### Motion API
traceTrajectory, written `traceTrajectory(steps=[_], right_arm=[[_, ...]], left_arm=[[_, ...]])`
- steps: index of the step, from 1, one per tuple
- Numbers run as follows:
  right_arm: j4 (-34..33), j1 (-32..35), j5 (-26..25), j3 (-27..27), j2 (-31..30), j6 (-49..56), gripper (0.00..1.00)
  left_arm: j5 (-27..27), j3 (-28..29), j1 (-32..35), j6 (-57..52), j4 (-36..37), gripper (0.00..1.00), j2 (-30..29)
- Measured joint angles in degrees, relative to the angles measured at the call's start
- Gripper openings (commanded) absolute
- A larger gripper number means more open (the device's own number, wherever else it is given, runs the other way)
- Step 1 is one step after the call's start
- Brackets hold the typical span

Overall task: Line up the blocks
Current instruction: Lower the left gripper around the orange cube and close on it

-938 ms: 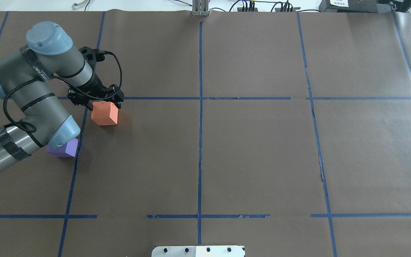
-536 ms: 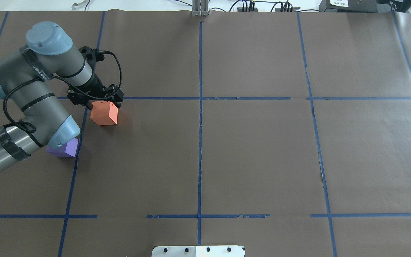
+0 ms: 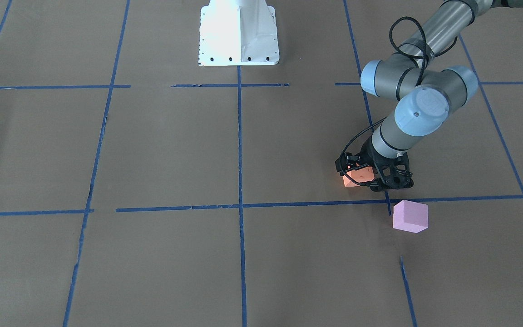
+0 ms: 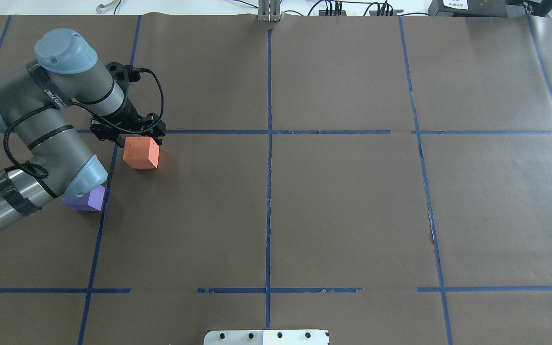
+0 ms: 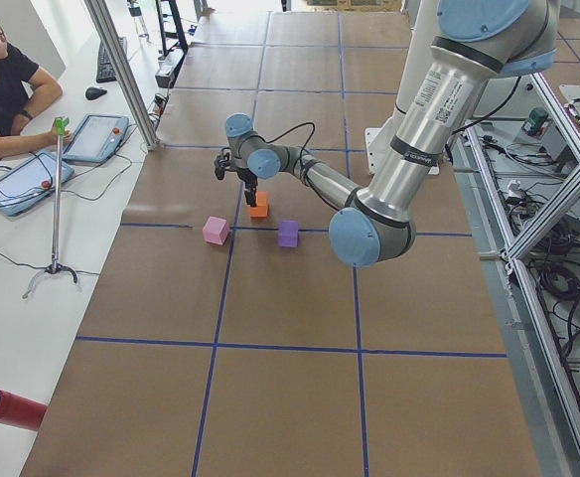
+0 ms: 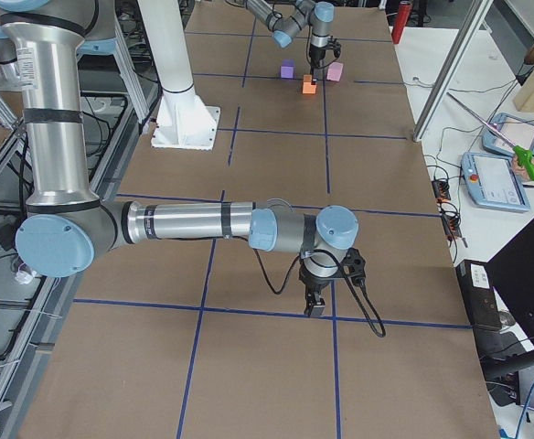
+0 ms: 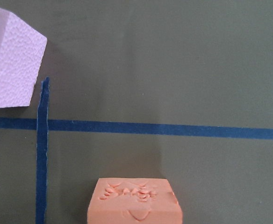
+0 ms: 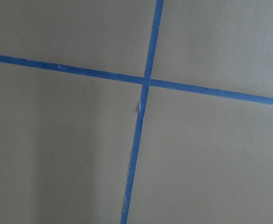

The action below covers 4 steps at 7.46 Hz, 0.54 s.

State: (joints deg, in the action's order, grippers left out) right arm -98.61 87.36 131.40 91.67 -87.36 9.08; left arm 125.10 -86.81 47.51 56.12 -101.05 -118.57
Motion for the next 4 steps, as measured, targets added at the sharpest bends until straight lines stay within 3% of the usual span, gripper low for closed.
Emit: traceTrajectory(steps=[4], right_arm=[[0.0,0.0,0.0,0.0,0.0,0.0,1.0]], left_arm=[[-0.09,0.04,0.04,-0.12,0.03,1.0,0.43]])
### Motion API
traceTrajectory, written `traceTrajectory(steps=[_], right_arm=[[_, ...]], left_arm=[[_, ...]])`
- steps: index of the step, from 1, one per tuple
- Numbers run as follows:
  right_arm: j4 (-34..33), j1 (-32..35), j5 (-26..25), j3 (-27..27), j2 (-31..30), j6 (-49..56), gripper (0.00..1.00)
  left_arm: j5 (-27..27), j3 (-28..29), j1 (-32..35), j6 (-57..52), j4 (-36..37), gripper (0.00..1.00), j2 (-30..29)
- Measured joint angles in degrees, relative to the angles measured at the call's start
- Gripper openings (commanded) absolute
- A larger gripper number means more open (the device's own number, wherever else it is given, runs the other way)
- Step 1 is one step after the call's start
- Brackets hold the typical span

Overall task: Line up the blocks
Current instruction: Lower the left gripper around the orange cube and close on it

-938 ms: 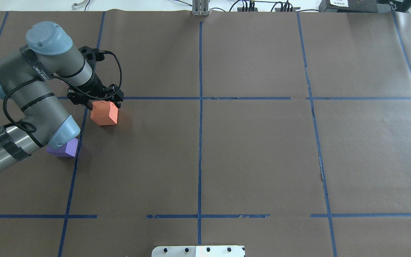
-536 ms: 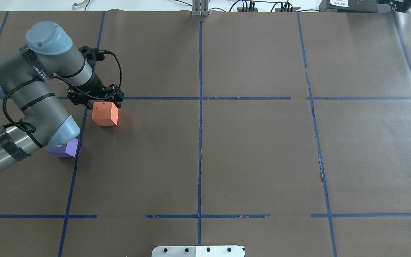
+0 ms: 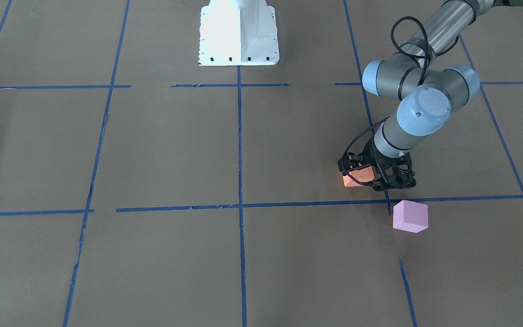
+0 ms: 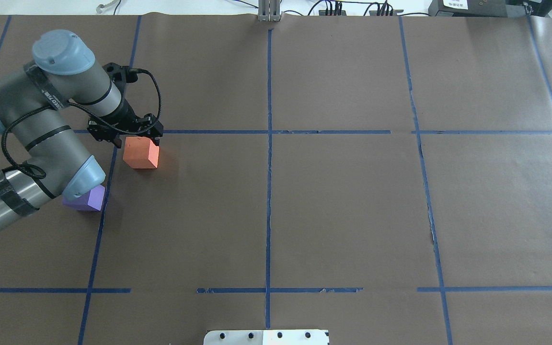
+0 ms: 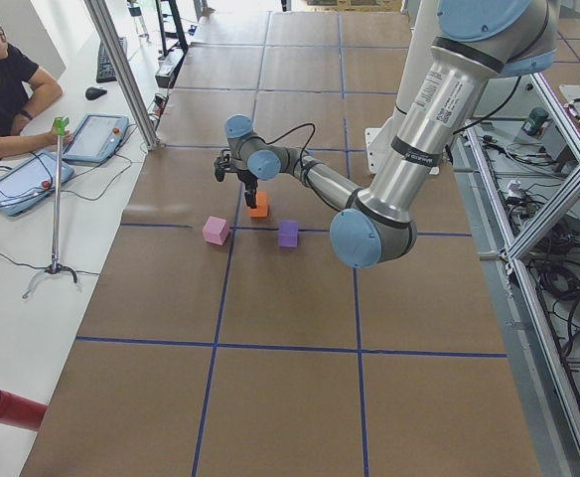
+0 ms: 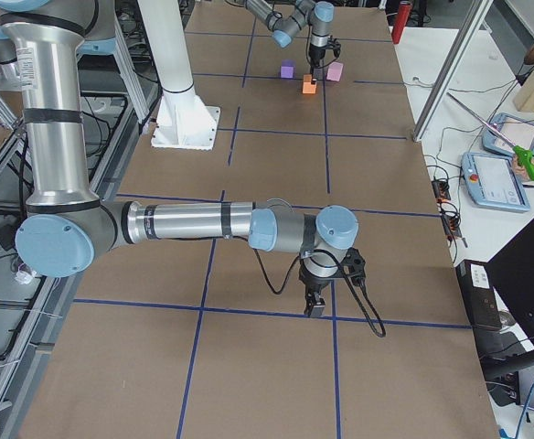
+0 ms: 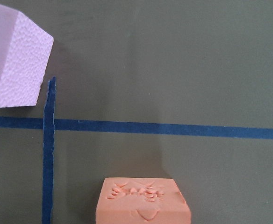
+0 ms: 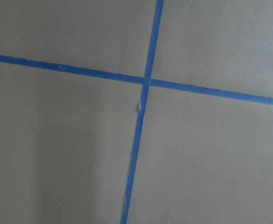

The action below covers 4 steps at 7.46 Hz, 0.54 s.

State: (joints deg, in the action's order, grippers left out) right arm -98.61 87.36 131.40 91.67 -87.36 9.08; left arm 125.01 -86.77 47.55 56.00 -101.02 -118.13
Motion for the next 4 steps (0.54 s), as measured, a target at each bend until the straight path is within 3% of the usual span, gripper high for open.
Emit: traceTrajectory(steps=[4], right_arm=[[0.0,0.0,0.0,0.0,0.0,-0.03,1.0]], left_arm=[[-1.6,0.71,-0.51,-0.17,-0.43,1.0,0.22]])
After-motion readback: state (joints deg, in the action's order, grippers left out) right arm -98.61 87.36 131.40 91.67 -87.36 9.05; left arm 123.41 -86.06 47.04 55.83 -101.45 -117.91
